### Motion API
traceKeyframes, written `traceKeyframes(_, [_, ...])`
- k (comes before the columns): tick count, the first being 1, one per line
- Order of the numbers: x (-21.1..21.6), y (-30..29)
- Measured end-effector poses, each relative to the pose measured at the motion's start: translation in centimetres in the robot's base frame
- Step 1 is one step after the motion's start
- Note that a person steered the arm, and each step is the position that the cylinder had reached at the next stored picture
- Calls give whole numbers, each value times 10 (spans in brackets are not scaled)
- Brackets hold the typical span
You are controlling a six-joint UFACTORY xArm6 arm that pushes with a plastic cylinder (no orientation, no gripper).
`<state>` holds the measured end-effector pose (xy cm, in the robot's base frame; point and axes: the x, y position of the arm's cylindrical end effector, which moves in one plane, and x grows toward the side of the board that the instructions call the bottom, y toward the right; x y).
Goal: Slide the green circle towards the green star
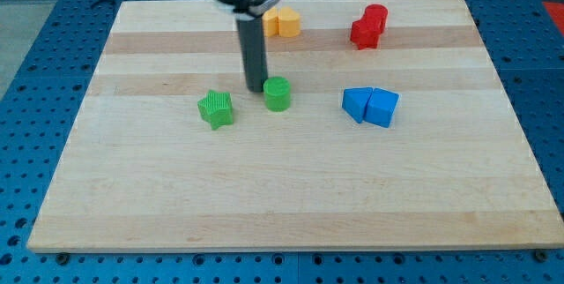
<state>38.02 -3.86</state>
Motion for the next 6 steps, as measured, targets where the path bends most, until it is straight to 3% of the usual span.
traceKeyframes(2, [-5,74])
traceKeyframes(5, [33,16])
traceKeyframes(6, [14,21])
